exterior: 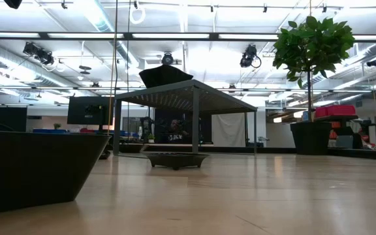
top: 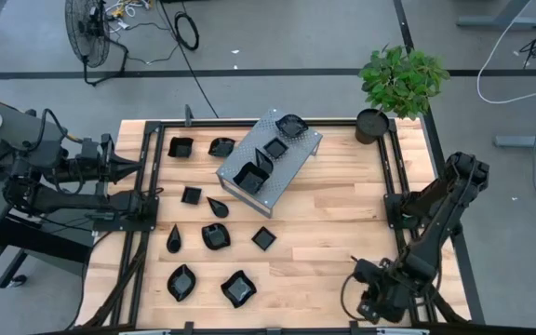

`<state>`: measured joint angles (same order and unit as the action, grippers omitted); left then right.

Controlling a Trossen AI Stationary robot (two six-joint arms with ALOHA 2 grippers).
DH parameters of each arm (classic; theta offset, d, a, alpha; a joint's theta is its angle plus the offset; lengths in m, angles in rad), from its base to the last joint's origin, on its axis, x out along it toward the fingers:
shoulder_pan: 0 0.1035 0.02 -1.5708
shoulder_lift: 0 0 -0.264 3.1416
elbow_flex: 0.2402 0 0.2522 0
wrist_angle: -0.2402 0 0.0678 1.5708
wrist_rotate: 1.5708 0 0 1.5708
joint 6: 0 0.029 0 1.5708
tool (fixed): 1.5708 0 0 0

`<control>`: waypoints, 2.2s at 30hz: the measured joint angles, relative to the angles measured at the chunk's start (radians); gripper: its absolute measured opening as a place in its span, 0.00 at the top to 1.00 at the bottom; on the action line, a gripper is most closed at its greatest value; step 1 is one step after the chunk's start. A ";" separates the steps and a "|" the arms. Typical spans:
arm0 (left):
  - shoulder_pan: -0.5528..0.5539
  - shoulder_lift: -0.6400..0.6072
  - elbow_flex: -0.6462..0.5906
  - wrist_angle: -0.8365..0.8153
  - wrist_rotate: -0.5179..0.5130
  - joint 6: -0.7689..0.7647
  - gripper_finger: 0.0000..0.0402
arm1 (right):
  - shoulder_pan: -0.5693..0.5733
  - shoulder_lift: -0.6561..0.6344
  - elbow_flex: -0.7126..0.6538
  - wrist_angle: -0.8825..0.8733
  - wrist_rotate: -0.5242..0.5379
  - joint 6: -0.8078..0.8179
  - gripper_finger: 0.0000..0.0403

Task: Pick & Place Mini shaped plates
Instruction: Stack the black leaf shaped plate on top of the black leaf shaped plate on the shelf

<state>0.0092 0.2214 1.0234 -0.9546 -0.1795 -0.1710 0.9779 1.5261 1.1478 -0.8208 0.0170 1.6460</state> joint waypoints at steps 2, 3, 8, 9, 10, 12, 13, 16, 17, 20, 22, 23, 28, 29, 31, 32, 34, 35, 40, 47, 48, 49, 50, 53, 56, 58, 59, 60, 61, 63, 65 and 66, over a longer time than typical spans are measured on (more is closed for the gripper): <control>0.000 0.000 0.000 0.000 0.000 0.000 0.99 | -0.021 0.000 0.017 0.001 0.000 0.024 0.58; 0.000 0.000 0.000 0.000 0.000 0.000 0.99 | -0.029 0.000 0.021 0.000 0.000 0.054 0.58; 0.000 0.000 0.000 0.000 0.000 0.000 0.99 | -0.035 0.010 0.024 0.005 -0.004 0.268 0.58; 0.000 0.000 0.000 0.000 0.000 0.000 0.99 | -0.035 0.021 0.023 0.002 -0.007 0.303 0.58; 0.000 0.000 0.000 0.000 0.000 0.000 0.99 | -0.034 0.033 0.022 -0.001 -0.011 0.331 0.58; 0.000 0.000 0.000 0.000 0.000 0.000 0.99 | -0.036 0.059 0.022 0.000 -0.011 0.386 0.58; 0.000 0.000 0.000 0.000 0.000 0.000 0.99 | -0.038 0.074 0.022 0.007 -0.012 0.415 0.58; 0.000 0.000 0.000 0.000 0.000 0.000 0.99 | -0.041 0.128 0.021 0.016 -0.011 0.478 0.58; 0.000 0.000 0.000 0.000 0.000 0.000 0.99 | -0.041 0.142 0.021 0.017 -0.011 0.498 0.58; 0.000 0.000 0.000 0.000 0.000 0.000 0.99 | -0.036 0.180 0.021 0.014 -0.015 0.548 0.58; 0.000 0.000 0.000 0.000 0.000 0.000 0.99 | -0.034 0.193 0.021 0.006 -0.028 0.560 0.58; 0.000 0.000 0.000 0.000 0.000 0.000 0.99 | -0.033 0.197 0.021 0.000 -0.032 0.564 0.58; 0.000 0.000 0.000 0.000 0.000 0.000 0.99 | -0.031 0.202 0.023 -0.082 -0.037 0.571 0.58; 0.000 0.000 0.000 0.000 0.000 0.000 0.99 | -0.029 0.203 0.028 -0.113 -0.037 0.572 0.58; 0.000 0.000 0.000 0.000 0.000 0.001 0.99 | -0.020 0.202 0.049 -0.165 -0.038 0.572 0.59; 0.000 0.000 0.000 0.000 0.000 0.000 0.99 | -0.013 0.202 0.053 -0.178 -0.044 0.575 0.59; 0.000 0.000 0.000 0.000 0.000 0.000 0.99 | -0.002 0.205 0.054 -0.191 -0.056 0.582 0.61; 0.000 0.000 0.000 0.000 0.000 0.000 0.99 | 0.002 0.211 0.054 -0.192 -0.060 0.586 0.62; 0.000 0.000 0.000 0.000 0.000 0.000 0.99 | 0.009 0.264 0.054 -0.114 -0.063 0.588 0.66; 0.000 0.000 0.000 0.000 0.000 0.000 0.99 | 0.009 0.305 0.053 -0.041 -0.060 0.568 0.71; 0.000 0.000 0.000 0.000 0.000 0.000 0.99 | 0.009 0.305 0.054 -0.036 -0.057 0.560 0.72; 0.000 0.000 0.000 0.000 0.000 0.000 0.99 | 0.009 0.305 0.060 -0.041 -0.048 0.550 0.72; 0.000 0.000 0.000 0.000 0.000 0.000 0.99 | 0.010 0.305 0.071 -0.047 -0.028 0.536 0.72; 0.000 0.000 0.000 0.000 0.000 0.000 0.99 | 0.023 0.301 0.126 -0.045 0.064 0.465 0.73; 0.000 0.000 0.000 0.000 0.000 0.000 0.99 | 0.044 0.301 0.165 -0.042 0.106 0.394 0.73; 0.000 0.000 0.000 0.000 0.000 0.000 0.99 | 0.057 0.300 0.167 -0.038 0.068 0.430 0.73; 0.000 0.000 0.000 0.000 0.000 0.000 0.99 | 0.065 0.300 0.167 -0.039 0.043 0.456 0.73; 0.000 0.000 0.000 0.000 0.000 0.001 0.99 | 0.074 0.300 0.167 -0.043 0.023 0.470 0.73; 0.000 0.000 0.000 0.000 0.000 0.000 0.99 | 0.082 0.301 0.167 -0.050 0.006 0.477 0.73; 0.000 0.000 0.000 0.000 0.000 0.000 0.99 | 0.095 0.304 0.167 -0.086 -0.034 0.501 0.73; 0.000 0.000 0.000 0.000 0.000 0.000 0.99 | 0.105 0.305 0.167 -0.125 -0.061 0.518 0.73; 0.000 0.000 0.000 0.000 0.000 0.000 0.99 | 0.109 0.305 0.167 -0.144 -0.063 0.519 0.73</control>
<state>0.0091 0.2215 1.0233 -0.9546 -0.1795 -0.1708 1.0872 1.8309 1.3144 -0.9645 -0.0463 2.1654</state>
